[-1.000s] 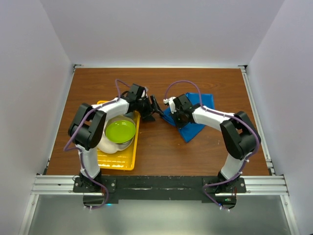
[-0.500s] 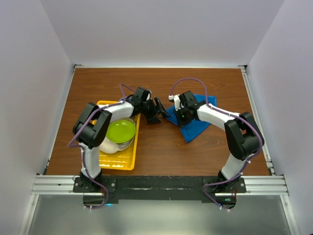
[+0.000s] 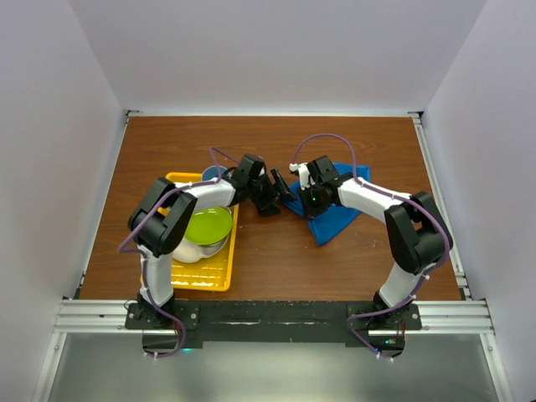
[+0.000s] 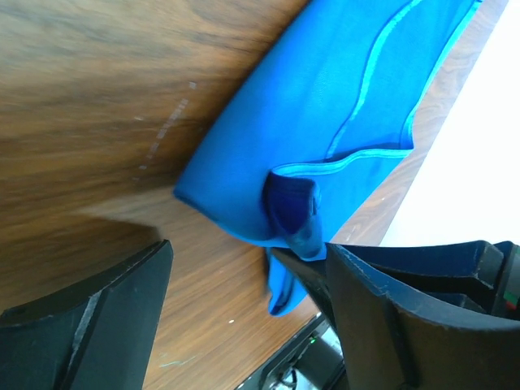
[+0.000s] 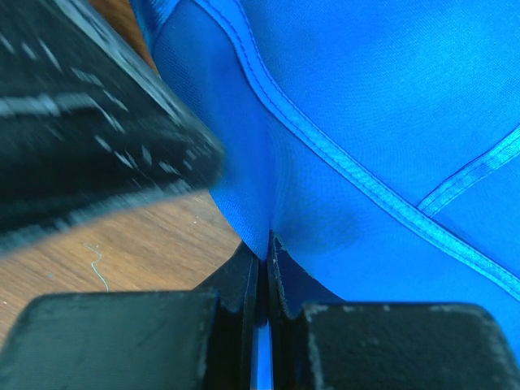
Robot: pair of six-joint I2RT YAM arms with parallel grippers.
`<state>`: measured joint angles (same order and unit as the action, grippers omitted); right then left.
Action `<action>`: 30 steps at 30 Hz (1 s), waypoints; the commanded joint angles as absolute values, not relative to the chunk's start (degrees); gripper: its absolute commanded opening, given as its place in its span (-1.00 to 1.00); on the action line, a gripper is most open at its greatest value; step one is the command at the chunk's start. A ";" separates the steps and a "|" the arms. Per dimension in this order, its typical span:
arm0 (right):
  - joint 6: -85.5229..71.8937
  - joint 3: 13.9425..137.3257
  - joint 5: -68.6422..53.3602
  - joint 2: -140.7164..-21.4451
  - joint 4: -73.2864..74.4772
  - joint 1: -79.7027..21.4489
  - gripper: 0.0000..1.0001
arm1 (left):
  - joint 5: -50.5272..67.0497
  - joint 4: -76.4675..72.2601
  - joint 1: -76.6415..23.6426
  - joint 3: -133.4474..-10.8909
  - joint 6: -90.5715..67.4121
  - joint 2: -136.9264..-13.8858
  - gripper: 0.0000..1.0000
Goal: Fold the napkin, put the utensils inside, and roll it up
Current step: Roll the napkin with the utensil
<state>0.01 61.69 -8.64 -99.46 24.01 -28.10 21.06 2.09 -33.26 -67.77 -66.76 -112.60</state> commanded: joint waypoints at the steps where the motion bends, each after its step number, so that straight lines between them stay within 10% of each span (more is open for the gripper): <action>1: -0.62 61.26 -9.93 -96.94 23.82 -27.86 -1.00 | 18.54 -4.12 -34.36 -66.45 -72.15 -112.06 0.65; 30: 1.41 61.96 -12.92 -96.33 24.17 -27.16 -1.00 | 7.03 -7.21 -39.90 -66.18 -75.33 -120.84 -0.09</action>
<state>0.23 61.47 -10.33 -99.22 24.05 -27.31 13.13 -10.28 -39.42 -66.11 -78.32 -117.27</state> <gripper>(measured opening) 0.043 0.498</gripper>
